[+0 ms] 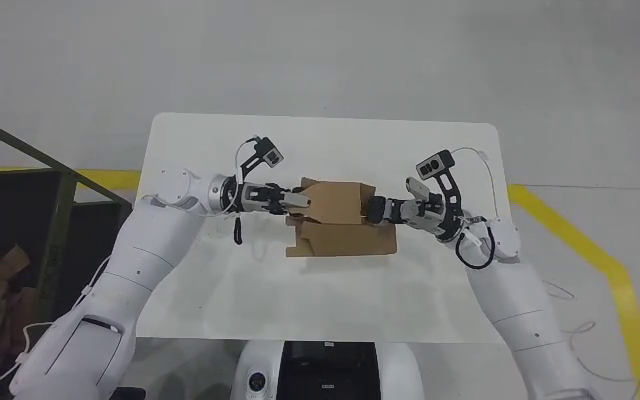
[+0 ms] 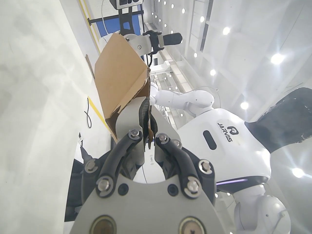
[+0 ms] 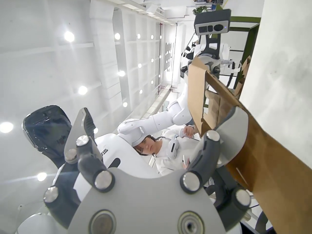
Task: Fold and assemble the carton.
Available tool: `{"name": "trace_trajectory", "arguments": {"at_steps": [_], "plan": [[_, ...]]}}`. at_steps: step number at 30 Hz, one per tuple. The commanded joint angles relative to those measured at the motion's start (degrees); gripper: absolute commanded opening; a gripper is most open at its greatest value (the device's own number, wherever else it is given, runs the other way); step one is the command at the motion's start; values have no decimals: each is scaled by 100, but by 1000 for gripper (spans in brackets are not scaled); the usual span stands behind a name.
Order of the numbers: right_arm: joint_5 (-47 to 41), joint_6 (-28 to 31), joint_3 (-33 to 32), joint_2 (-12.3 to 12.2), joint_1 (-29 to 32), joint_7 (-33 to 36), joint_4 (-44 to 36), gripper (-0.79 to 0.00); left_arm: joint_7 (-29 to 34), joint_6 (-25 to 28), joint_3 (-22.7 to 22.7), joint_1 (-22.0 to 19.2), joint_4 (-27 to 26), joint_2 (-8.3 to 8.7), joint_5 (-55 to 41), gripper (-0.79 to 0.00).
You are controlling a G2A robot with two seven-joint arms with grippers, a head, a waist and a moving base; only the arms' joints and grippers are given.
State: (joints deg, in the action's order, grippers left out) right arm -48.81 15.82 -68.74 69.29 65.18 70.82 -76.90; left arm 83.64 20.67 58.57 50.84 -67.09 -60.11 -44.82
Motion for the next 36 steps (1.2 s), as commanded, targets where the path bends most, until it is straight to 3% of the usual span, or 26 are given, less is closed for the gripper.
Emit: {"name": "trace_trajectory", "arguments": {"at_steps": [1,13,17,22,36], "plan": [[-71,15,53,17,-29,53,17,0,1,-2,-2,3,8,-4,-7,-785],[-242,204,334,124,-177,105,235,-12,90,-90,-16,51,-62,-52,-178,-785],[-347,272,353,149,-210,179,292,-114,98,-99,7,52,-56,-67,-188,-785],[-389,291,346,162,-224,242,332,-394,112,-113,13,53,-20,-76,-103,-785],[157,115,459,165,-382,415,410,-437,138,-139,-32,-23,-50,-89,124,-785]]}}
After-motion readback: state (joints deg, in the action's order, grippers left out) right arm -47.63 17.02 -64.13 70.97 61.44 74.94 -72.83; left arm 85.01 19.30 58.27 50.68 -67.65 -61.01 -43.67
